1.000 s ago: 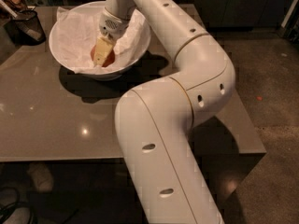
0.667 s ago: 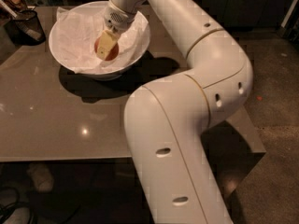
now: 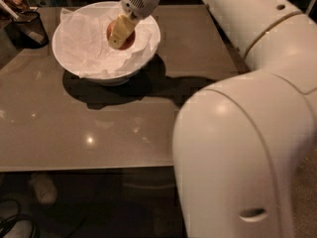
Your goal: Pick apple from white bowl
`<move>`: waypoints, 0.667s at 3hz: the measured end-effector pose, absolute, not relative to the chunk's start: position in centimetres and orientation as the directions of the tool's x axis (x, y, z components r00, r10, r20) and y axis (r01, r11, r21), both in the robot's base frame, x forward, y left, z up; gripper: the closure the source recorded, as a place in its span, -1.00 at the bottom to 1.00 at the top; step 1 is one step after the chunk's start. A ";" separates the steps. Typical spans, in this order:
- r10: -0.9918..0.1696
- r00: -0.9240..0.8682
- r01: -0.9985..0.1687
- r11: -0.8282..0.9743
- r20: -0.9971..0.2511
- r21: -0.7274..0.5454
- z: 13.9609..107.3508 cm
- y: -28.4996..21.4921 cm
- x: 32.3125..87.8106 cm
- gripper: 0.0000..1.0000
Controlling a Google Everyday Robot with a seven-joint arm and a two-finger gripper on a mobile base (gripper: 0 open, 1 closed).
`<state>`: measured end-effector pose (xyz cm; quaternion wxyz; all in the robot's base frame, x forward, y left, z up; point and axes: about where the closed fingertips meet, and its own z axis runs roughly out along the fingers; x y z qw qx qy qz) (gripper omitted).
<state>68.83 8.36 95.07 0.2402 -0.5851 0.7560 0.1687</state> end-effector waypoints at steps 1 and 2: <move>-0.794 -0.149 -0.974 0.220 -0.589 -0.050 97.5 8.4 66.1 1.00; -0.787 -0.051 -0.988 0.130 -0.615 -0.085 99.7 9.3 62.6 1.00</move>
Offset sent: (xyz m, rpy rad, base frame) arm -0.1123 0.0163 0.0748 0.0913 -0.1336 0.2553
